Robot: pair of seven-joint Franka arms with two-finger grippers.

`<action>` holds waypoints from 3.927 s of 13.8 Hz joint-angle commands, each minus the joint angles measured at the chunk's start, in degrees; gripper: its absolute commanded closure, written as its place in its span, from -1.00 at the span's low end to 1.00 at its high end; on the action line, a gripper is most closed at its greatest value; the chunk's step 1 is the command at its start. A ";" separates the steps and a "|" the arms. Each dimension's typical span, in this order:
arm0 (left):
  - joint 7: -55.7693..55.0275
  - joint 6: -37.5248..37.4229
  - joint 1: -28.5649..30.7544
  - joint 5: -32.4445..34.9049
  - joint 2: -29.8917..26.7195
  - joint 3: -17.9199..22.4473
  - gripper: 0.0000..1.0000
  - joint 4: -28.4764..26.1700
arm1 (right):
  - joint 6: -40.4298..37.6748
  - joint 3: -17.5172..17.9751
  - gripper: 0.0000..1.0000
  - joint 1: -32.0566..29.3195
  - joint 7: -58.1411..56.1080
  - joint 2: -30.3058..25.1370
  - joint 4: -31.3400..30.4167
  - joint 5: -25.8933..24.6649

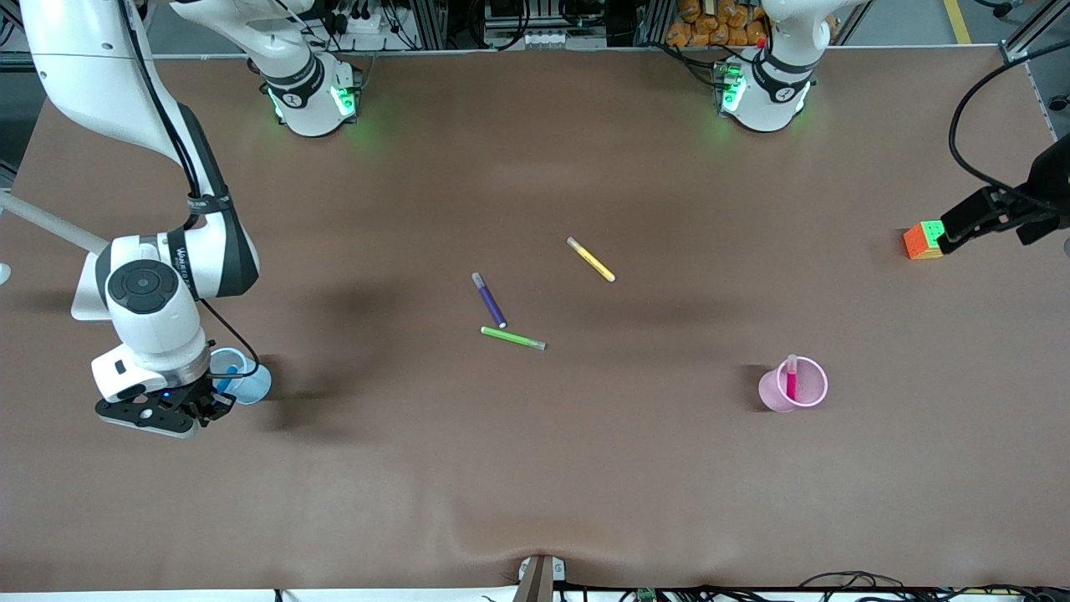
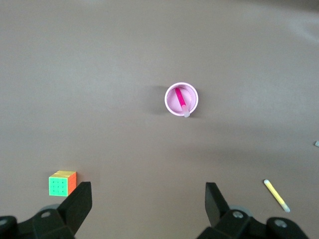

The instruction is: Place pink and blue markers in matching cups

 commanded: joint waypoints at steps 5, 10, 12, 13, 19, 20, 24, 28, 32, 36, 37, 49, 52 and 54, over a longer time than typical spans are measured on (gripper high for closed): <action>0.06 -5.17 -7.23 -0.47 -6.78 6.87 -1.00 -2.71 | -0.70 0.99 -1.00 -1.27 0.51 -1.81 -1.34 -1.24; 0.41 -8.43 -7.50 -1.87 -9.68 7.76 -1.00 -2.80 | -8.75 2.39 -1.00 -0.74 -0.89 -1.73 3.22 -0.88; 0.50 -8.61 -8.90 -2.14 -9.77 9.25 -1.00 -3.24 | -18.14 6.34 -1.00 -0.65 -2.39 -1.38 9.43 0.07; 0.50 -8.61 -10.82 -2.14 -10.04 11.52 -1.00 -3.76 | -20.19 7.40 -1.00 -0.74 -3.00 -1.20 12.08 2.69; 0.50 -8.52 -15.06 -2.23 -11.62 14.09 -1.00 -8.33 | -37.14 7.94 -1.00 -3.98 -21.16 -1.11 27.20 25.63; 0.59 -8.26 -15.76 -2.23 -12.06 14.09 -1.00 -9.38 | -40.92 7.85 -1.00 -4.60 -23.11 -1.29 29.22 26.79; 0.85 -4.31 -17.17 -2.23 -14.52 14.09 -1.00 -15.71 | -52.89 8.11 -1.00 -6.54 -23.31 -3.12 35.04 28.82; 2.96 -4.21 -18.14 -2.23 -14.70 14.70 -1.00 -15.98 | -61.40 7.50 -1.00 -6.10 -23.40 -6.81 37.23 28.21; 3.14 -4.30 -17.53 -2.14 -14.17 14.62 -1.00 -15.02 | -70.38 8.29 -1.00 -10.23 -26.19 -12.25 37.77 31.46; 3.05 -4.30 -17.35 -1.96 -12.68 14.70 -1.00 -13.44 | -71.37 7.85 -1.00 -10.05 -27.26 -20.86 28.75 30.67; 3.05 -4.30 -16.65 -2.05 -12.15 14.70 -1.00 -13.26 | -69.36 7.76 -1.00 -10.06 -27.26 -24.45 23.84 30.49; 3.14 -4.74 -14.63 -2.14 -11.71 14.70 -1.00 -13.00 | -66.27 7.85 -1.00 -9.26 -34.09 -28.45 19.58 29.35; 3.14 -4.92 -14.62 -2.23 -11.97 14.70 -1.00 -13.17 | -66.36 7.67 -1.00 -9.35 -41.94 -28.62 19.58 28.73; 3.22 -5.18 -14.71 -2.23 -11.97 14.62 -1.00 -13.17 | -66.44 7.67 -1.00 -9.35 -41.85 -28.62 19.58 28.30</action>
